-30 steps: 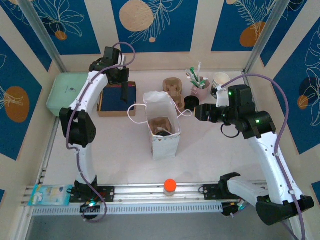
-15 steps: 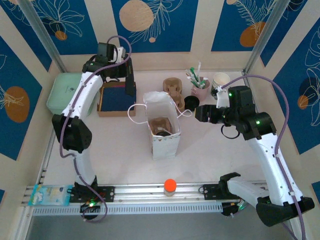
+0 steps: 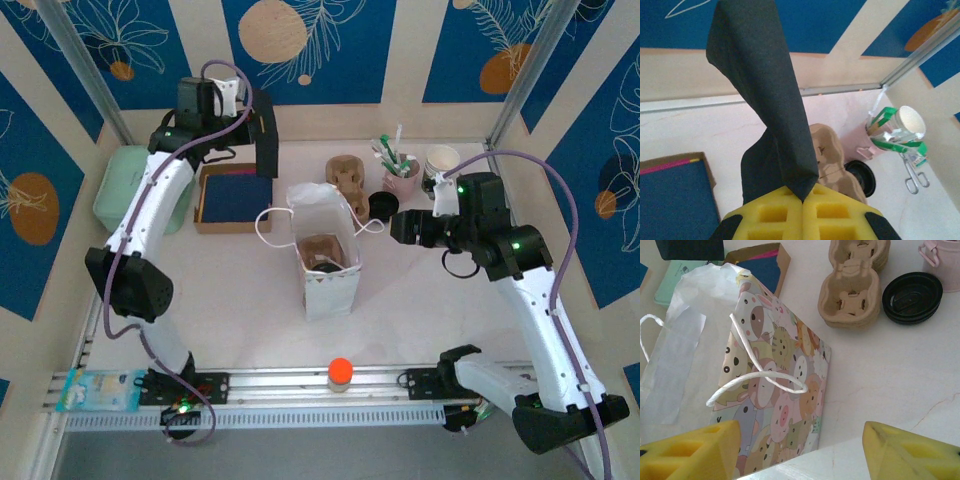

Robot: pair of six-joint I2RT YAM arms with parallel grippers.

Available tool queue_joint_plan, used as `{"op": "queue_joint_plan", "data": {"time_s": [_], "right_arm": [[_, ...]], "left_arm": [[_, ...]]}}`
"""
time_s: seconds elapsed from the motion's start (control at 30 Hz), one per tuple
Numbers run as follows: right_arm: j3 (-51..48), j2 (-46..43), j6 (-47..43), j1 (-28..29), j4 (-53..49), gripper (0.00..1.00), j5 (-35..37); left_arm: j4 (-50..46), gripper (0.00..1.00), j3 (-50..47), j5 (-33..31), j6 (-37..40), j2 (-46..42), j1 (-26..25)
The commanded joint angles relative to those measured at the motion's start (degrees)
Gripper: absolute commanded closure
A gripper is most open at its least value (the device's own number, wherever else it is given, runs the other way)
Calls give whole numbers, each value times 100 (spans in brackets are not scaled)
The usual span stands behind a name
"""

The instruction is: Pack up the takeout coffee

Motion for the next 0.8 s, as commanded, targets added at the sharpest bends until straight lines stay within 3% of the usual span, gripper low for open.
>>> {"op": "queue_joint_plan", "data": {"time_s": [0.0, 0.6, 0.77], "right_arm": [[-122, -96, 99, 38, 71, 34, -133], [-149, -75, 134, 54, 125, 35, -131], [-131, -74, 134, 62, 124, 35, -122]], "left_arm": [[465, 100, -115, 397, -103, -354, -87], [1607, 100, -469, 1551, -205, -1016, -583], [2401, 100, -921, 1977, -461, -1199, -674]]}}
